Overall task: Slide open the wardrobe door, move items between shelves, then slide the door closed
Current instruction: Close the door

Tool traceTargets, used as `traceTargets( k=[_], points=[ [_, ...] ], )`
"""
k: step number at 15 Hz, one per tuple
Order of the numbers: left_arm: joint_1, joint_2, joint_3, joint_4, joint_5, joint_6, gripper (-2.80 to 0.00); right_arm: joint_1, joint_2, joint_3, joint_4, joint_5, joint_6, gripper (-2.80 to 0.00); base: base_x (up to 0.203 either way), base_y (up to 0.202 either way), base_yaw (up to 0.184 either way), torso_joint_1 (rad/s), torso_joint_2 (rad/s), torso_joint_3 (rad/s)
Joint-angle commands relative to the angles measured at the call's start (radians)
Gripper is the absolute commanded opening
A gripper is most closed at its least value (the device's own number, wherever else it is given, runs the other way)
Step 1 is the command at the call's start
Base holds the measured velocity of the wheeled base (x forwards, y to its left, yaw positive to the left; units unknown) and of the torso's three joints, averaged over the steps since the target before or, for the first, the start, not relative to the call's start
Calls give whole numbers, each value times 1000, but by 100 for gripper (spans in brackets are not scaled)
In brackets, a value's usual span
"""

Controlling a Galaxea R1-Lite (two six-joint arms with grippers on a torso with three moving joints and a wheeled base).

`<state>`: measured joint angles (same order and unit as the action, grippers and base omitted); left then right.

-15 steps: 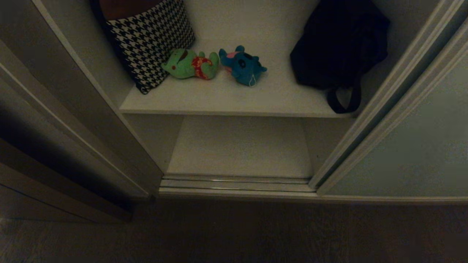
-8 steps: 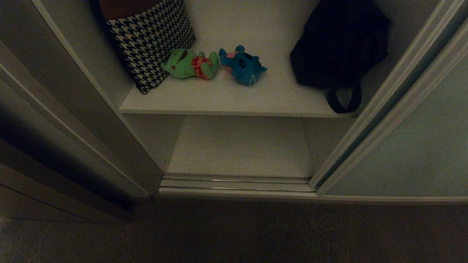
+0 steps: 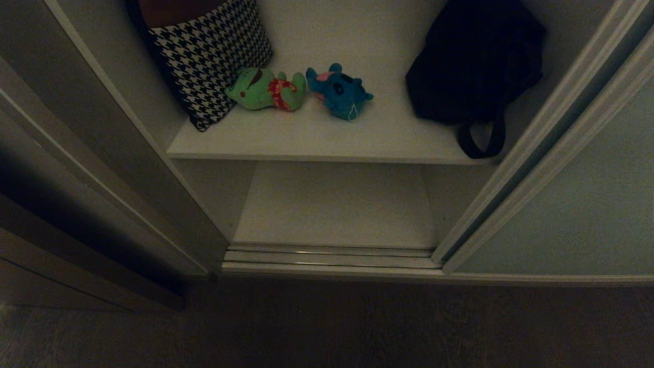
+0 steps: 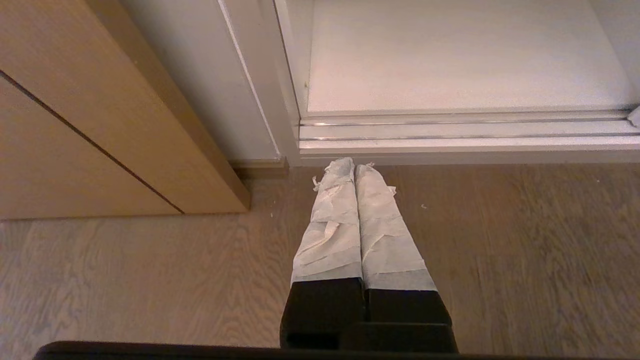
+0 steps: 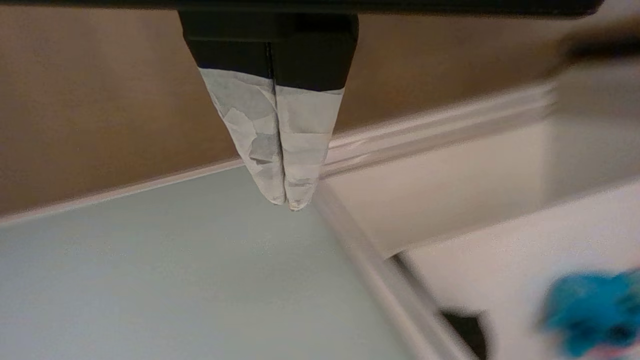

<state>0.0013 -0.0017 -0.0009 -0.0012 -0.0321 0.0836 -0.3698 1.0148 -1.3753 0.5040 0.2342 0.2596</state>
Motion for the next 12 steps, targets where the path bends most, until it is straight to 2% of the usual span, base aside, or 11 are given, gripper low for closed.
traceTargets(
  k=[1, 6, 9, 12],
  points=[
    [2, 2, -1, 0, 0, 1, -280, -50, 73, -7, -1, 129, 2, -280, 0, 0, 0, 0, 0, 0],
    [0, 2, -1, 0, 0, 1, -280, -30, 156, -3, -51, 260, 17, -280, 0, 0, 0, 0, 0, 0],
    [0, 2, -1, 0, 0, 1, -280, 49, 192, 13, -147, 256, 28, -280, 0, 0, 0, 0, 0, 0],
    [0, 2, -1, 0, 0, 1, -280, 66, 252, 23, -215, 234, 30, -280, 0, 0, 0, 0, 0, 0]
  ],
)
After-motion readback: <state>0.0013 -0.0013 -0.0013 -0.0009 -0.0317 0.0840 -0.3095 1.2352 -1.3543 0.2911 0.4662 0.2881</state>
